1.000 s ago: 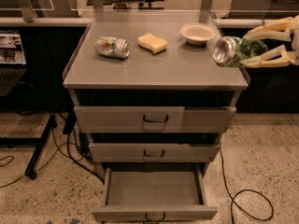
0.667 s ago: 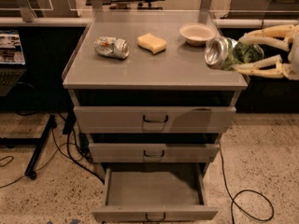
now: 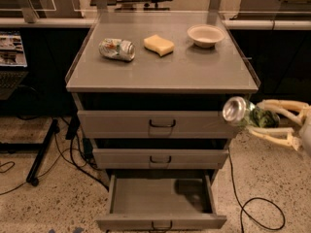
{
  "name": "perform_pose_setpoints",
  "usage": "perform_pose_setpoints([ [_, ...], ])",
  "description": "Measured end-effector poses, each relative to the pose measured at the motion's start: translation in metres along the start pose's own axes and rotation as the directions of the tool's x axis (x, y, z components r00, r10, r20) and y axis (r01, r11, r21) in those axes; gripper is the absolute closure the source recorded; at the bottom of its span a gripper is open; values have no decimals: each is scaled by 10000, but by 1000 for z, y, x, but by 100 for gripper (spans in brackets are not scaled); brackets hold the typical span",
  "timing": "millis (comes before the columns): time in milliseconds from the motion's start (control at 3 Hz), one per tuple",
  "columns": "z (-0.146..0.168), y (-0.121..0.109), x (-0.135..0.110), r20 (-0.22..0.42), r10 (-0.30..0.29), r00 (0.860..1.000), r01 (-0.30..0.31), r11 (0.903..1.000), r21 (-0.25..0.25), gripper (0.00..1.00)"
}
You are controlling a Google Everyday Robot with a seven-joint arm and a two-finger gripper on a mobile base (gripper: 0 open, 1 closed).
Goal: Place green can into bottom drawer
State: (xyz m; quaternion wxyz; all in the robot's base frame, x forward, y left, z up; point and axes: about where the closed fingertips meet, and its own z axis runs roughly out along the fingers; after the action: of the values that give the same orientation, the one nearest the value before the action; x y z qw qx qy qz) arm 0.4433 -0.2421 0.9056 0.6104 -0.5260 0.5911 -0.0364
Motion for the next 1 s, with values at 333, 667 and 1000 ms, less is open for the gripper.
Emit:
perform_pose_setpoints([
  [333, 10, 17, 34, -36, 703, 9975, -703, 9974, -177, 100],
  [667, 22, 32, 61, -34, 1400, 9901, -1400, 9888, -522, 100],
  [1000, 22, 32, 61, -34, 1400, 9902, -1399, 9888, -522, 100],
])
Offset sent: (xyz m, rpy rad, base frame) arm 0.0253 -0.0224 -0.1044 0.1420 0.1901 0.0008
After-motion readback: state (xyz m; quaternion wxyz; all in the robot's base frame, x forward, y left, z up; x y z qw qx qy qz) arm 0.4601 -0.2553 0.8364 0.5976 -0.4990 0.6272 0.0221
